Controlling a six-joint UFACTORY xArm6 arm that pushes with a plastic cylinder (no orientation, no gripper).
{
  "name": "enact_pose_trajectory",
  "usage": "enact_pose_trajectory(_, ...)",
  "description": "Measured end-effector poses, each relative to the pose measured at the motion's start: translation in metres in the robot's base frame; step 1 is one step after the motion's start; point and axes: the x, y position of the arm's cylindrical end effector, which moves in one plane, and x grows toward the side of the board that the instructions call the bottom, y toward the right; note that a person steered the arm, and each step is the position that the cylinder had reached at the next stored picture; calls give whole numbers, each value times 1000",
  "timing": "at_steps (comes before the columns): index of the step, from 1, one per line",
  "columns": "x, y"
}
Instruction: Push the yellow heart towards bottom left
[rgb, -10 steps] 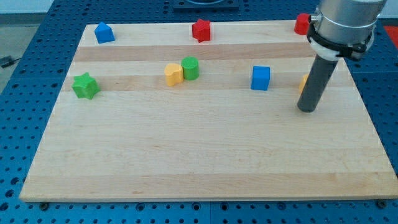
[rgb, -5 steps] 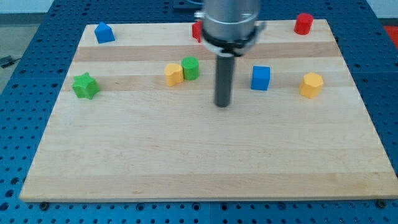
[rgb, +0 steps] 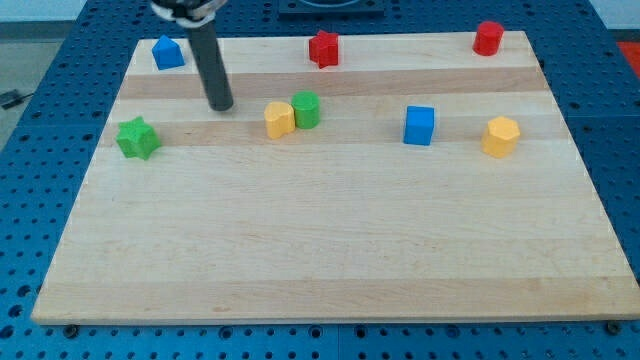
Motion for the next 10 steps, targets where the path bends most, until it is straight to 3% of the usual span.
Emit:
enact_pose_trajectory(1,8,41)
enact_pose_trajectory(3,99,94)
enact_pose_trajectory(6,76,119)
enact_pose_trajectory(7,94,154)
enact_pose_trajectory(8,124,151)
enact_pose_trajectory(10,169,60)
